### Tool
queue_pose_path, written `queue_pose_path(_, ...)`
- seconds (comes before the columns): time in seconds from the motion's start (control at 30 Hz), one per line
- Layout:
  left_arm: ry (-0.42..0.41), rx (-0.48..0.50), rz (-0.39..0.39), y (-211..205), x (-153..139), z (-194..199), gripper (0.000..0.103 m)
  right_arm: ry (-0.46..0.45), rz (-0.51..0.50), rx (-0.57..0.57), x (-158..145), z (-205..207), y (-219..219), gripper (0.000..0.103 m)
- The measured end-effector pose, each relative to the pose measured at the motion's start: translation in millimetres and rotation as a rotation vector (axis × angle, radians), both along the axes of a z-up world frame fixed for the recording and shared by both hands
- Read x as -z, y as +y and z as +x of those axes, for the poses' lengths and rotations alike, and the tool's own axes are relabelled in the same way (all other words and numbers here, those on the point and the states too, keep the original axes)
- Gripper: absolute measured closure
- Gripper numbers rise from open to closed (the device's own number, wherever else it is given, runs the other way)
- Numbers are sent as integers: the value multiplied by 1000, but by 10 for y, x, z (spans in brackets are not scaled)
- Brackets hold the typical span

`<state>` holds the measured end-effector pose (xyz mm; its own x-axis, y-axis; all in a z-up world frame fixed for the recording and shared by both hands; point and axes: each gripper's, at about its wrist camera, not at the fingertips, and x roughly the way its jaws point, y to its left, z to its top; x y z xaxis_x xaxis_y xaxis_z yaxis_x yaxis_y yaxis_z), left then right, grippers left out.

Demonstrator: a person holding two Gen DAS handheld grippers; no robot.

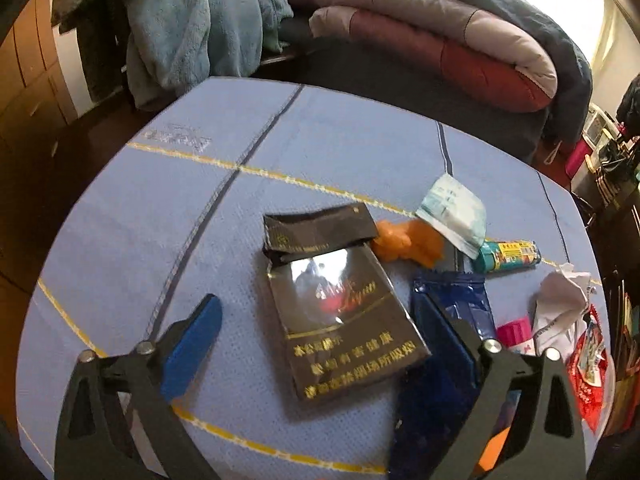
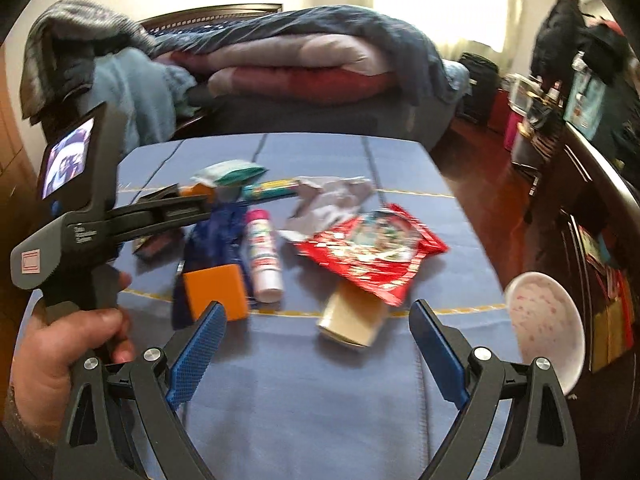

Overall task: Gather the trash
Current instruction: 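Grasp the black cigarette pack with the left tool while the right tool grasps the orange sponge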

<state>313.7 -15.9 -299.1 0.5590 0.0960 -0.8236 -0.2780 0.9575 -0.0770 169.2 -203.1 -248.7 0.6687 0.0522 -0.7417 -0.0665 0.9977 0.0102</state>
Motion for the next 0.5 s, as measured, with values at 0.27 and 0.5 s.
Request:
queue_pose_path(0.27, -36, -1, -36, 300, -101, -26, 50, 19, 40, -81, 86, 137, 356, 16)
queue_pose_path(0.5, -92, -22, -33, 610, -307, -215, 50, 64, 24, -107, 251, 291, 580, 35)
